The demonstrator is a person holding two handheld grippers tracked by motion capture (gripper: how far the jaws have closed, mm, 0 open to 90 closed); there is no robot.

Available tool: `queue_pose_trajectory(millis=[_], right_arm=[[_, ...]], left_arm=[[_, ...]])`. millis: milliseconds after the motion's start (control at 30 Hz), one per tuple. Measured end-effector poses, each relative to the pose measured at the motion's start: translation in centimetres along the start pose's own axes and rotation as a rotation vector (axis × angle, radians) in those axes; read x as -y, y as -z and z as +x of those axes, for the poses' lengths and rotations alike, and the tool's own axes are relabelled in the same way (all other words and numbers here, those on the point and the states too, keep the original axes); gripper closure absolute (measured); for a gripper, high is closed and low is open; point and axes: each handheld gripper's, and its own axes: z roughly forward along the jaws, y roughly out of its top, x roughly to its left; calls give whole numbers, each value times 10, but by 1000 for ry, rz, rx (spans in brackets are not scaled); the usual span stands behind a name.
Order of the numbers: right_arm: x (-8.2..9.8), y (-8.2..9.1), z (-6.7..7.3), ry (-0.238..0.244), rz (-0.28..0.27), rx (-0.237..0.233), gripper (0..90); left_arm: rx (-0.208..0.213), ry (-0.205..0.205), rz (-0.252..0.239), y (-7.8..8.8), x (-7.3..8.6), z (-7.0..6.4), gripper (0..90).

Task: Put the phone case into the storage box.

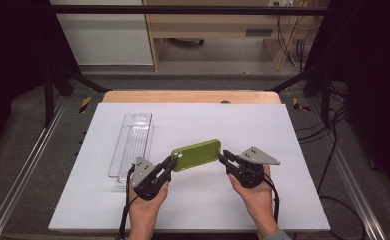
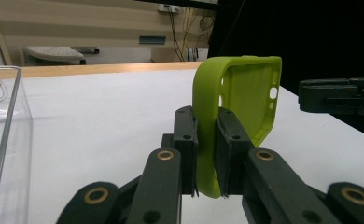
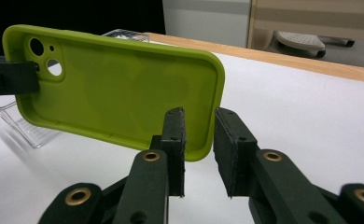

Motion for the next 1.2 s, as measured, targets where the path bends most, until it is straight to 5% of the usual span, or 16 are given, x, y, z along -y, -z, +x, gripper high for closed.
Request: queue_pose_trajectory(millis=[233, 500, 800, 1067, 1200], right_arm=[[1, 4, -4, -5, -4, 2, 663], [10, 7, -20, -42, -21, -7, 382], [17, 12, -40, -46, -49, 1, 217], [27, 30, -50, 54, -56, 29, 135], [36, 39, -56, 62, -78, 24, 135]], left_arm=[[-12, -26, 0, 0, -4, 3, 799], [-23, -56, 4, 0, -10, 7, 799], [-18, -92, 25, -7, -19, 11, 799], [-8, -110, 26, -7, -36, 14, 799], [2, -149, 38, -8, -49, 16, 799]])
